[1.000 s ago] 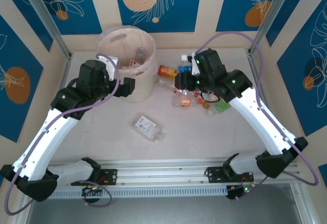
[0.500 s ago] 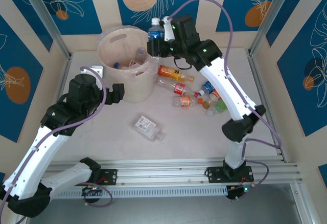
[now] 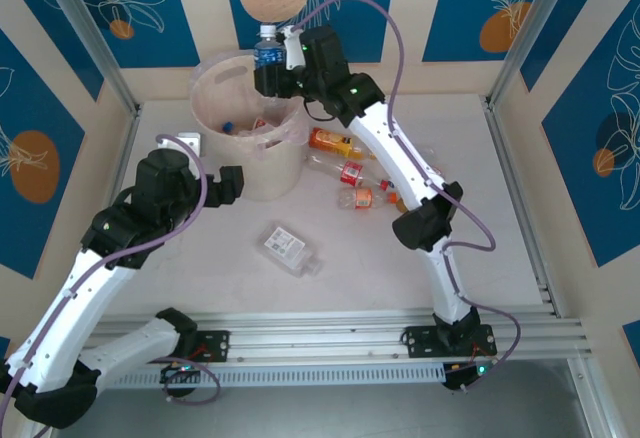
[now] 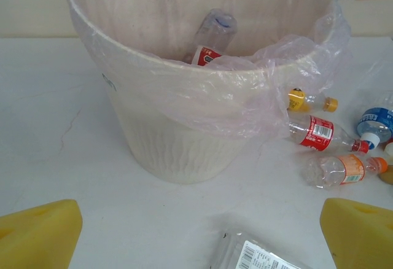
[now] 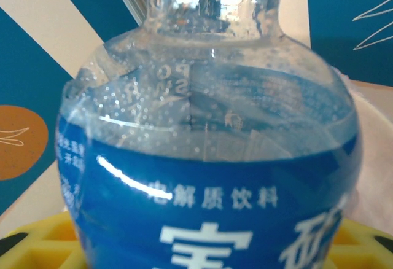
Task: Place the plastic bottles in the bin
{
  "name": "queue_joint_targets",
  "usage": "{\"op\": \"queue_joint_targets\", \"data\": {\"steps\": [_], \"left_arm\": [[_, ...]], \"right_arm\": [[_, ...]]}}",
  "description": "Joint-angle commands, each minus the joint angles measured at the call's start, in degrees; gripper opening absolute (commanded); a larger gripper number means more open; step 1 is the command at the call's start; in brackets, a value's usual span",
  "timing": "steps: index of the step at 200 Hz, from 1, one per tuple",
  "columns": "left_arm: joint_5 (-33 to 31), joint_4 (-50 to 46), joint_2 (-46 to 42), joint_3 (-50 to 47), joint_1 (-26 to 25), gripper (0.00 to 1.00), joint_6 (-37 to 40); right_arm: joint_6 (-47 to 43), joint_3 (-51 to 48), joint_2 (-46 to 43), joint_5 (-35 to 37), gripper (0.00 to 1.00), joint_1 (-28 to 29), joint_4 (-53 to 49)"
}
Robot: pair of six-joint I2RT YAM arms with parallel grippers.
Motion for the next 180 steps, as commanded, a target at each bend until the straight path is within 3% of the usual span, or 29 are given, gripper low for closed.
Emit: {"op": "queue_joint_targets", "data": {"steps": [1, 31, 77, 103, 180], "left_arm": [[1.7, 1.4, -0.4, -0.5, -0.6, 1.00, -1.3], [1.7, 2.2, -1.0, -1.2, -0.5, 0.99, -1.7], [1.9, 2.4, -0.8, -1.4, -0.6, 1.00, -1.9], [1.2, 2.5, -0.9, -1.5, -0.6, 1.00, -2.4], [-0.7, 4.0, -1.2, -2.1, -0.6, 0.99, -3.2]], "right_arm": [[-1.8, 3.1, 2.4, -1.7, 0.54, 0.4, 3.0], [-2.3, 3.4, 4.0, -1.8, 0.57, 0.5, 3.5], [-2.6, 3.4, 4.5, -1.5, 0.81, 0.5, 2.4], [-3.0, 3.6, 4.0, -1.3, 0.88, 0.5, 1.2], [-3.5, 3.1, -0.5, 0.5, 0.89, 1.2, -2.3]]}}
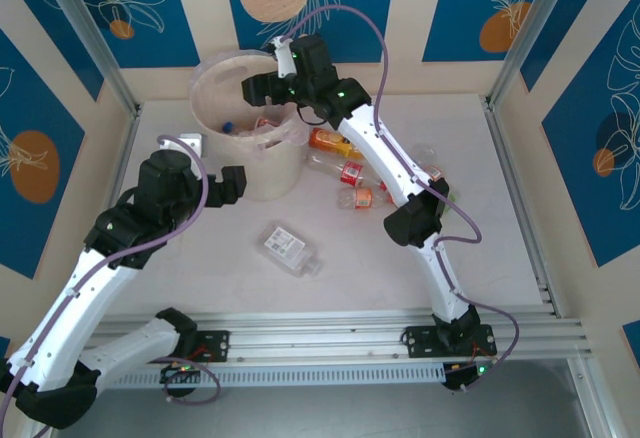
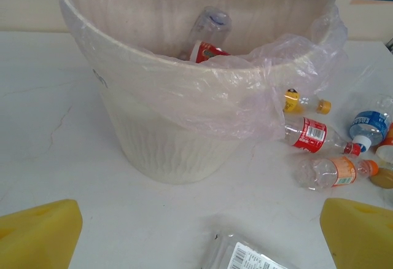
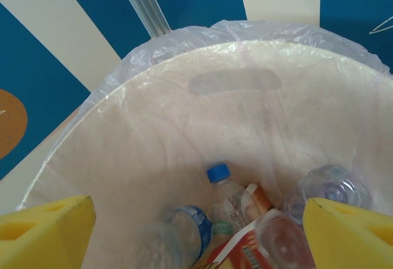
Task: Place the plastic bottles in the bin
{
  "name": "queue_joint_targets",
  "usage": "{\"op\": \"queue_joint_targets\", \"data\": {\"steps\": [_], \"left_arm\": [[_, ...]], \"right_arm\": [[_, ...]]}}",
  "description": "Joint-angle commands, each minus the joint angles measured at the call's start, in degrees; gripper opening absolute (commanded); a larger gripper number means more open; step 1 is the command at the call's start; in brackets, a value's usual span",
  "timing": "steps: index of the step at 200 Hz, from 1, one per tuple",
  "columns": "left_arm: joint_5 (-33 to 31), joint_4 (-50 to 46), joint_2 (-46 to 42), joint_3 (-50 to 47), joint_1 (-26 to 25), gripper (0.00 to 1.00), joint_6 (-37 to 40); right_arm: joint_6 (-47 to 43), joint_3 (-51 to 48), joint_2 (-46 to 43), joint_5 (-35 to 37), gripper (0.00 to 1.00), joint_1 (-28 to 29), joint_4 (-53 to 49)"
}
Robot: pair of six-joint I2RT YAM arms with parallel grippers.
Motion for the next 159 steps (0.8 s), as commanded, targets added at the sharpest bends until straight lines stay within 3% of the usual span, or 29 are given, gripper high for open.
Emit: {"op": "queue_joint_targets", "data": {"steps": [1, 36, 93, 118, 159], "left_arm": [[-1.3, 2.6, -1.1, -0.8, -0.6, 1.00, -1.3], [0.2, 4.3, -1.1, -0.6, -0.6, 0.99, -0.7], [10.7, 8.0, 3.3, -0.4, -1.1, 0.99, 0.8], [12.4, 9.6, 7.0, 0.7, -3.6, 0.98, 1.4], [10.0, 11.3, 14.7, 3.8, -10.0, 0.98, 4.2]], "right_arm": [[-1.1, 1.2, -4.8, 0.9, 0.89, 0.8, -2.5], [-0.1, -5.8, -12.0, 5.3, 0.89, 0.8, -4.1], [4.7, -33.3, -32.7, 14.1, 0.94, -1.8, -0.2], [9.9, -46.5, -42.2, 18.7, 1.00, -5.0, -0.9], [17.2, -65.2, -57.7, 22.1, 0.99, -11.6, -2.7]]}}
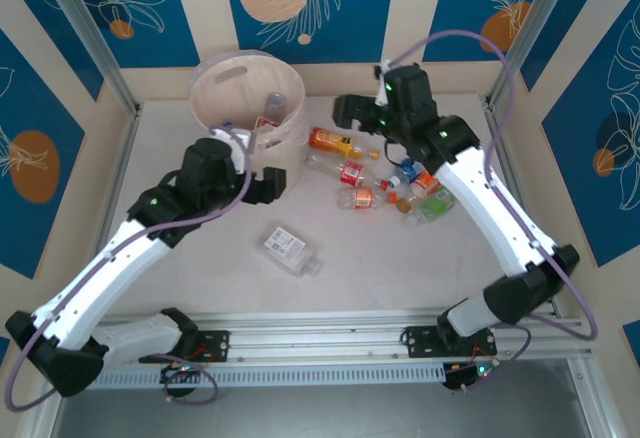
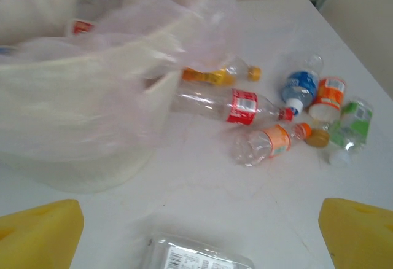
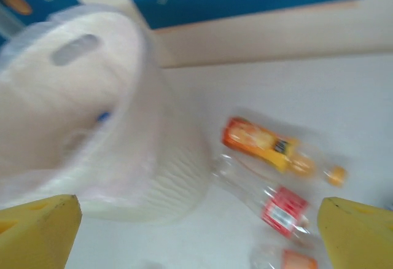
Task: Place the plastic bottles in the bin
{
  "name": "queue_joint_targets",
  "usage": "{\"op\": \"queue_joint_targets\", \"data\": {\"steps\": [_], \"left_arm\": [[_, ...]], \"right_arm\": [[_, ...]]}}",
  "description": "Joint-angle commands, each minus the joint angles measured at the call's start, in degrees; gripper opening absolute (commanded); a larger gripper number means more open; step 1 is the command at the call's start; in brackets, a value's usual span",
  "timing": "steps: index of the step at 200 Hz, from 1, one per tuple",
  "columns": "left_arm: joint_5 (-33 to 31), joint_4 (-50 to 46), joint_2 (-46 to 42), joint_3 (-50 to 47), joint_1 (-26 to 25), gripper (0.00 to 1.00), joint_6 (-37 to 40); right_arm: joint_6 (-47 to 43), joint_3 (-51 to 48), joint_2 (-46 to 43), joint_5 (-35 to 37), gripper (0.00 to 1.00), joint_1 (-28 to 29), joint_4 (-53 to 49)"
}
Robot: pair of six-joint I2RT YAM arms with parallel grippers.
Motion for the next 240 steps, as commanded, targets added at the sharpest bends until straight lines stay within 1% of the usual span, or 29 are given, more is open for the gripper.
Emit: {"op": "queue_joint_targets", "data": {"steps": [1, 21, 48, 82, 98, 126, 151, 180, 214, 240], "left_arm": [[0.0, 2.9, 3.4, 3.5, -3.3, 0.98, 2.9], [-0.9, 4.0, 7.8, 5.4, -6.4, 0.96, 4.8], [-2.3, 4.0, 15.3, 9.6, -10.6, 0.93, 9.3], [-5.5, -0.8, 27.5, 19.3, -16.1, 0.92, 15.5], [-6.3, -3.5, 33.6, 24.4, -17.5, 0.92, 17.4], [-6.5, -7.9, 43.8, 32.9, -17.9, 0.88, 19.9], [-7.6, -9.9, 51.5, 39.2, -17.8, 0.88, 22.1], [-8.0, -15.8, 60.5, 49.8, -17.8, 0.88, 25.6], [-10.1, -22.3, 69.8, 61.0, -17.5, 0.89, 29.2], [-10.5, -25.7, 74.6, 66.0, -16.9, 0.89, 30.0]], "right_arm": [[6.6, -6.9, -7.2, 4.9, 0.99, -2.9, -2.2], [9.1, -11.4, -12.5, 6.4, 0.99, -5.8, -5.6], [12.0, -15.0, -17.2, 9.1, 0.99, -8.9, -11.0], [15.1, -19.4, -23.4, 12.8, 0.99, -11.8, -14.5], [15.9, -21.1, -26.2, 14.0, 0.99, -13.4, -15.6], [15.8, -22.1, -29.4, 15.6, 0.99, -15.5, -17.9], [15.9, -21.9, -30.8, 16.7, 0.99, -16.3, -19.8], [16.0, -22.2, -31.9, 16.8, 0.99, -16.5, -20.0], [16.5, -21.9, -32.2, 17.4, 0.99, -16.6, -20.8], [16.4, -21.8, -32.3, 18.0, 0.99, -16.7, -21.2]]}}
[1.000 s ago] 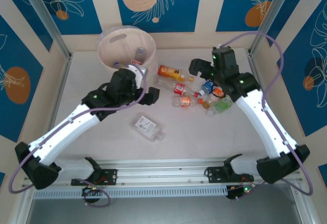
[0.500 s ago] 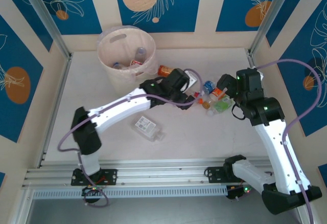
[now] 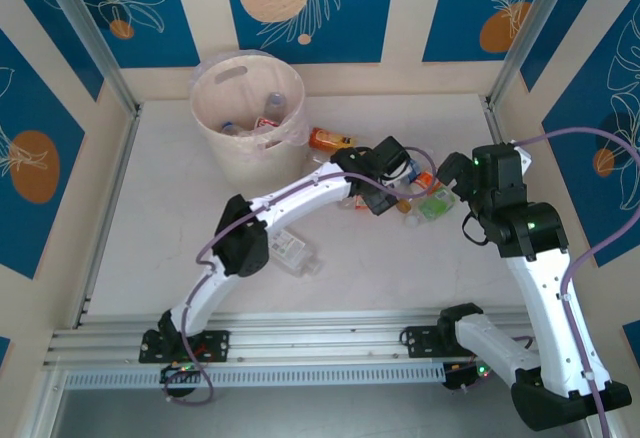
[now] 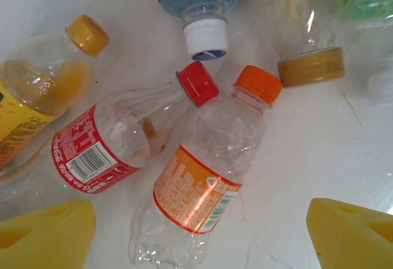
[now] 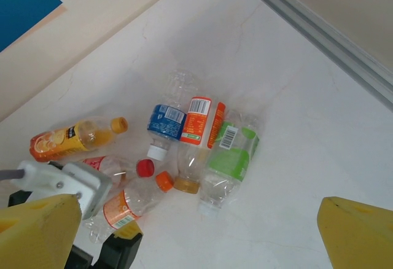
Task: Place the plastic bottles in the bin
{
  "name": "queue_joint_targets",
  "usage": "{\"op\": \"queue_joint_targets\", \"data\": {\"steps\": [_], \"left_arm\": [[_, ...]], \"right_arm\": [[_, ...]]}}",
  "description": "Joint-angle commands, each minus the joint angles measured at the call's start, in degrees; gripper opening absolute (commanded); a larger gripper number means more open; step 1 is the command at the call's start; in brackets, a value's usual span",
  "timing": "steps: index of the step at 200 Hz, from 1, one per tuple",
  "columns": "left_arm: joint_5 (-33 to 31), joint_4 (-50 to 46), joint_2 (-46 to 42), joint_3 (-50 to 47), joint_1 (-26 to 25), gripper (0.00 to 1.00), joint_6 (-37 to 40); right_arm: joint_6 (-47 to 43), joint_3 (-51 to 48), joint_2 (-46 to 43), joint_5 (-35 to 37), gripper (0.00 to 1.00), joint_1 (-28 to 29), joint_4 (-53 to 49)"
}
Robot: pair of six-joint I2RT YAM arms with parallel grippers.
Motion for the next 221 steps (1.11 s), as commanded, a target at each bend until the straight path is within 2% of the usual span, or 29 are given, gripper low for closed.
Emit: {"op": "queue_joint_targets", "data": {"steps": [1, 72, 189, 221], "left_arm": [[-1.7, -7.1, 3.6, 4.8, 0.7, 0.89, 2.9], [-5.9, -5.6, 8.1, 7.1, 1.9, 0.89, 5.6], [-3.3, -6.5, 12.2, 9.1, 2.6, 0.86, 5.7], [-2.5, -7.1, 12.9, 9.2, 2.8, 0.90, 6.4]], "right_arm": [[1.3, 0.0, -0.9, 2.2, 0.99, -0.4, -1.1], [1.9, -0.8, -1.4, 1.5, 0.99, -0.3, -0.1], [2.3, -1.2, -2.4, 2.6, 0.99, -0.3, 0.3], [2.7, -2.2, -3.8, 3.1, 0.99, -0.3, 1.0]]}}
